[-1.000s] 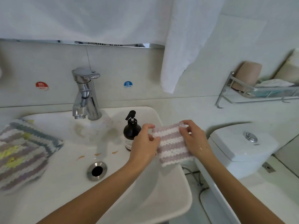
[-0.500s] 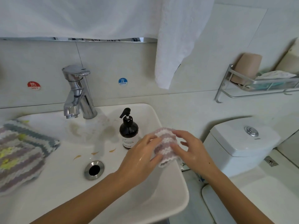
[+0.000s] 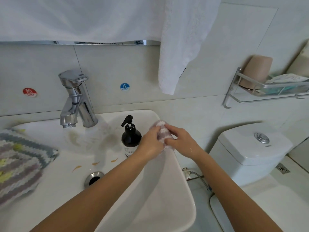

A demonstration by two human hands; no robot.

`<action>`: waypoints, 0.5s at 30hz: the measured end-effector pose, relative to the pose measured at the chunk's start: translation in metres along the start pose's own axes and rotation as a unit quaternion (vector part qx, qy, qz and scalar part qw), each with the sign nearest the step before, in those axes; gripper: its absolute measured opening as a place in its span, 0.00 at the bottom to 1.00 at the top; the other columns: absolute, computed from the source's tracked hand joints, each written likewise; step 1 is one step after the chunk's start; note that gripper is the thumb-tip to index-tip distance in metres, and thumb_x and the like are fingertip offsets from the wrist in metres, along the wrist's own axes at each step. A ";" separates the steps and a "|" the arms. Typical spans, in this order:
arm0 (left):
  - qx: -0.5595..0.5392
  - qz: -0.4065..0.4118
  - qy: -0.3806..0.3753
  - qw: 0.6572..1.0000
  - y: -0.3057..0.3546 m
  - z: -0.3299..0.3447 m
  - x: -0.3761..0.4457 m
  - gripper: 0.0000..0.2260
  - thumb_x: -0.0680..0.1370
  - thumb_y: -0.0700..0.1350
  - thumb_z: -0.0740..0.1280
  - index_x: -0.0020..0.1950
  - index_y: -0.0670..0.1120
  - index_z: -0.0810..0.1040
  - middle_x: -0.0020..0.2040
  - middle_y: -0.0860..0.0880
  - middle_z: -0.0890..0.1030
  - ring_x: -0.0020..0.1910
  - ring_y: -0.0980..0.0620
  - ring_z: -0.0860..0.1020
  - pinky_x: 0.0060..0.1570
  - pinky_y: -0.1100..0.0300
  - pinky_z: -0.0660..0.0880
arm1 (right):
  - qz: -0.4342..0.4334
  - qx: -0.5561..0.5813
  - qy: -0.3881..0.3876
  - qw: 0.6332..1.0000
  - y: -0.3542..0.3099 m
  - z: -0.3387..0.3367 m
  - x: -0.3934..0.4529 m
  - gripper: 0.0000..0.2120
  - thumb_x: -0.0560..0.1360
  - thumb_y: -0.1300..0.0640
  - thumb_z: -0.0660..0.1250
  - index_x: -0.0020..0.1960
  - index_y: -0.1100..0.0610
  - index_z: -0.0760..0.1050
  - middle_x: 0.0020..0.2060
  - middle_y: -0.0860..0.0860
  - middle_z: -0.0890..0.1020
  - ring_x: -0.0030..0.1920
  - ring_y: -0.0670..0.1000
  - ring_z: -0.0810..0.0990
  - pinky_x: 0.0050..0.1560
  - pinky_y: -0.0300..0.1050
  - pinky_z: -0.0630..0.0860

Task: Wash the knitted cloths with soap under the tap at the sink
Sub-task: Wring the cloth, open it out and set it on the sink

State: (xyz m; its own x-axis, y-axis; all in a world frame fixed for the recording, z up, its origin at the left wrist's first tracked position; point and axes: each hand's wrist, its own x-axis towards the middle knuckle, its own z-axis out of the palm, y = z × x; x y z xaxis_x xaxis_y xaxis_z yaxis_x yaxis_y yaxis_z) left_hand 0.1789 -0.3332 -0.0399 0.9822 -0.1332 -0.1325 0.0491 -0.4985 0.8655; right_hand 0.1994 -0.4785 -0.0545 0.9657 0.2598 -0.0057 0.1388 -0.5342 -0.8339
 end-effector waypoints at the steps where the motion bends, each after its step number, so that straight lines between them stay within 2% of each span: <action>1: -0.027 -0.018 0.012 0.999 0.001 0.000 0.008 0.29 0.74 0.33 0.67 0.74 0.47 0.66 0.64 0.45 0.77 0.61 0.45 0.76 0.62 0.52 0.74 | -0.004 0.002 -0.003 1.000 0.000 -0.001 0.008 0.28 0.73 0.65 0.67 0.73 0.57 0.68 0.64 0.50 0.78 0.61 0.45 0.77 0.52 0.25 0.71; 3: -0.073 -0.045 0.040 0.996 0.003 0.000 0.021 0.31 0.73 0.30 0.65 0.75 0.46 0.66 0.66 0.44 0.76 0.62 0.43 0.76 0.62 0.47 0.75 | -0.012 0.008 -0.006 1.000 0.000 -0.003 0.022 0.27 0.73 0.65 0.66 0.72 0.56 0.70 0.62 0.50 0.79 0.62 0.45 0.77 0.54 0.28 0.72; 5: -0.098 -0.061 0.058 0.992 0.004 -0.001 0.031 0.32 0.72 0.29 0.64 0.75 0.45 0.66 0.67 0.43 0.75 0.62 0.42 0.76 0.61 0.46 0.75 | -0.015 0.012 -0.004 1.000 0.000 -0.003 0.034 0.27 0.73 0.65 0.66 0.71 0.56 0.71 0.62 0.49 0.79 0.63 0.44 0.76 0.58 0.32 0.72; 8: -0.122 -0.066 0.068 0.988 0.006 -0.004 0.040 0.31 0.73 0.28 0.63 0.75 0.44 0.65 0.66 0.42 0.75 0.62 0.43 0.76 0.62 0.49 0.74 | -0.012 0.021 0.004 1.000 0.000 -0.002 0.046 0.27 0.73 0.65 0.67 0.71 0.57 0.71 0.63 0.49 0.79 0.64 0.45 0.75 0.63 0.40 0.72; 12: -0.124 -0.056 0.076 0.988 0.010 -0.005 0.046 0.27 0.77 0.30 0.61 0.75 0.45 0.65 0.63 0.48 0.74 0.63 0.45 0.75 0.53 0.60 0.71 | -0.010 0.012 0.011 1.000 -0.003 -0.001 0.053 0.26 0.74 0.64 0.67 0.71 0.57 0.70 0.63 0.50 0.79 0.64 0.47 0.76 0.65 0.43 0.72; 15: -0.128 -0.053 0.076 0.987 0.012 -0.006 0.043 0.25 0.77 0.34 0.62 0.74 0.48 0.67 0.65 0.46 0.76 0.60 0.44 0.77 0.56 0.56 0.75 | -0.004 -0.013 0.036 0.999 -0.006 -0.001 0.046 0.24 0.75 0.61 0.68 0.71 0.57 0.71 0.65 0.51 0.77 0.66 0.49 0.74 0.66 0.43 0.70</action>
State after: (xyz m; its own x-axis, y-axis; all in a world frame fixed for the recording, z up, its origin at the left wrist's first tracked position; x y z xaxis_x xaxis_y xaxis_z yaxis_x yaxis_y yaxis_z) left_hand 0.2223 -0.3397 -0.0327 0.9839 0.0474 -0.1725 0.1788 -0.2674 0.9468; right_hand 0.2436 -0.4643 -0.0493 0.9777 0.2062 0.0405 0.1508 -0.5542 -0.8186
